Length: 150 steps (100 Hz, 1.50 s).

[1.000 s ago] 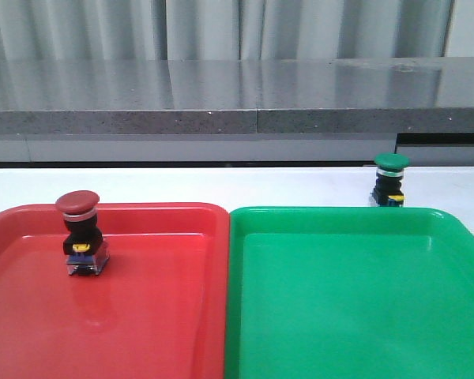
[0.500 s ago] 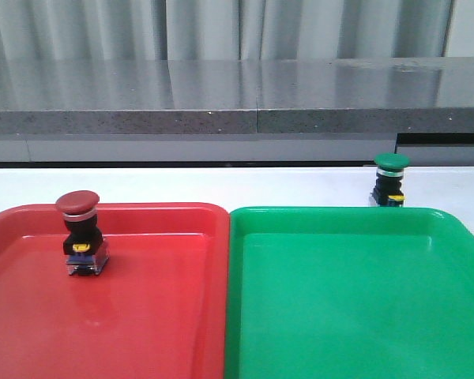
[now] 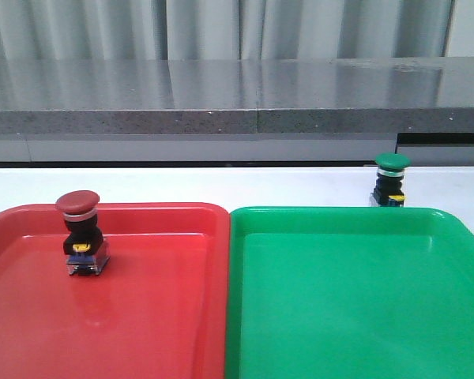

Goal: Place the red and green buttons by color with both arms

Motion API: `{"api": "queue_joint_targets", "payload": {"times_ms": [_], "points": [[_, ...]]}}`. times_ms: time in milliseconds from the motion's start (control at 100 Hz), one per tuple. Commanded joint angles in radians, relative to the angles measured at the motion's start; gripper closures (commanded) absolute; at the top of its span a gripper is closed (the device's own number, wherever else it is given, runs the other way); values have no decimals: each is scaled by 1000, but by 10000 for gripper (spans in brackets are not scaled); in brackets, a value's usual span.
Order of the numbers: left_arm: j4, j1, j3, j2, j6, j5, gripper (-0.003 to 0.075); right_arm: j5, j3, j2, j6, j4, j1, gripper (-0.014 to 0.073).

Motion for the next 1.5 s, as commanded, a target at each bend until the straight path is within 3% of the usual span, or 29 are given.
{"api": "queue_joint_targets", "payload": {"times_ms": [0, 230, 420, 580, 750, 960, 1080, 1200, 1270, 1360, 1490], "points": [[0, 3, 40, -29, -6, -80, 739, 14, -108, -3, 9, 51, 3, 660], [0, 3, 40, -29, -6, -80, 739, 436, -415, 119, 5, 49, 3, 660], [0, 3, 40, -29, -6, -80, 739, 656, -648, 303, 5, 49, 3, 660], [0, 3, 40, -29, -6, -80, 739, 665, -752, 433, -15, 49, 3, 660], [0, 3, 40, -29, -6, -80, 739, 582, -759, 528, -15, 49, 3, 660], [0, 3, 40, -29, -6, -80, 739, 603, -759, 605, -15, 49, 3, 646], [0, 3, 40, -29, -6, -80, 739, 650, -759, 619, -21, 49, 3, 475], [0, 3, 40, -29, -6, -80, 739, 664, -759, 619, -21, 49, 3, 177], [0, 3, 40, -29, -6, -80, 739, 646, -759, 619, -21, 49, 3, 49], [0, 3, 40, -29, -6, -80, 739, 623, -759, 620, -21, 49, 3, -28], [0, 3, 40, -29, -6, -80, 739, 591, -769, 645, -21, 51, 3, -31]]}}
